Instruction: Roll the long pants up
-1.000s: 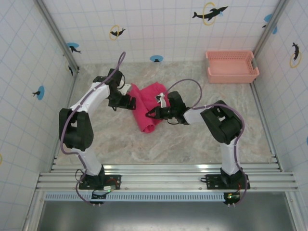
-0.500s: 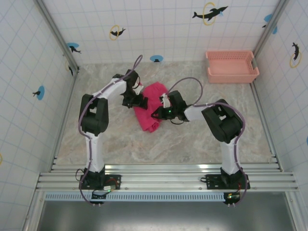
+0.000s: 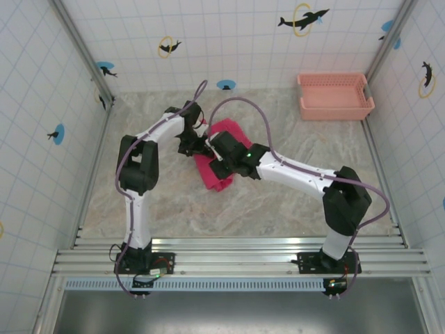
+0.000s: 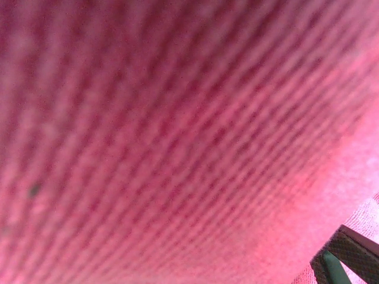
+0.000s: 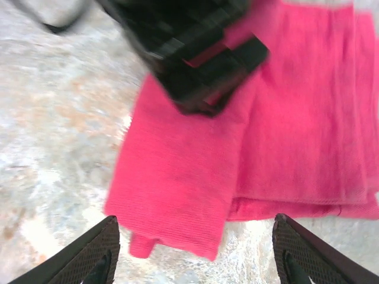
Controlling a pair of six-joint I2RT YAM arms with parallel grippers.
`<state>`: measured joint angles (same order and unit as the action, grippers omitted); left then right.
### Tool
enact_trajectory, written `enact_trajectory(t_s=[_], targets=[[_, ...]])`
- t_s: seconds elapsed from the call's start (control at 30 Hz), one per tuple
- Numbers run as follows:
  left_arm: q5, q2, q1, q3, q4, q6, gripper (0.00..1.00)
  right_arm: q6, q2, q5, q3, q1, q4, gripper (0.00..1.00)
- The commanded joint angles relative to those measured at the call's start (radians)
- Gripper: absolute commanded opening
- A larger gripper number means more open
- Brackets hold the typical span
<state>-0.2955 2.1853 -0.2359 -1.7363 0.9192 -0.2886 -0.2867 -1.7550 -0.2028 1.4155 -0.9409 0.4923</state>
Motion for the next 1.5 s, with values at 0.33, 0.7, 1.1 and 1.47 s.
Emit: enact_trajectory(t_s=[0.33, 0.7, 1.1, 1.47], targets=[[0.053, 0.056, -0.004, 0.004, -0.002, -0.01, 0.97, 0.072, -0.261, -0.256, 0.173, -0.187, 0.127, 0.79], [0.045, 0.063, -0.004, 0.004, 0.002, -0.008, 0.98, 0.056, -0.454, -0.276, 0.285, -0.17, 0.144, 0.79], [0.039, 0.063, -0.003, 0.011, 0.016, 0.012, 0.97, 0.105, -0.604, -0.643, 0.336, -0.162, 0.178, 0.79], [0.036, 0.039, -0.002, 0.012, 0.038, 0.035, 0.97, 0.153, -0.597, -0.299, 0.267, -0.04, 0.129, 0.4]])
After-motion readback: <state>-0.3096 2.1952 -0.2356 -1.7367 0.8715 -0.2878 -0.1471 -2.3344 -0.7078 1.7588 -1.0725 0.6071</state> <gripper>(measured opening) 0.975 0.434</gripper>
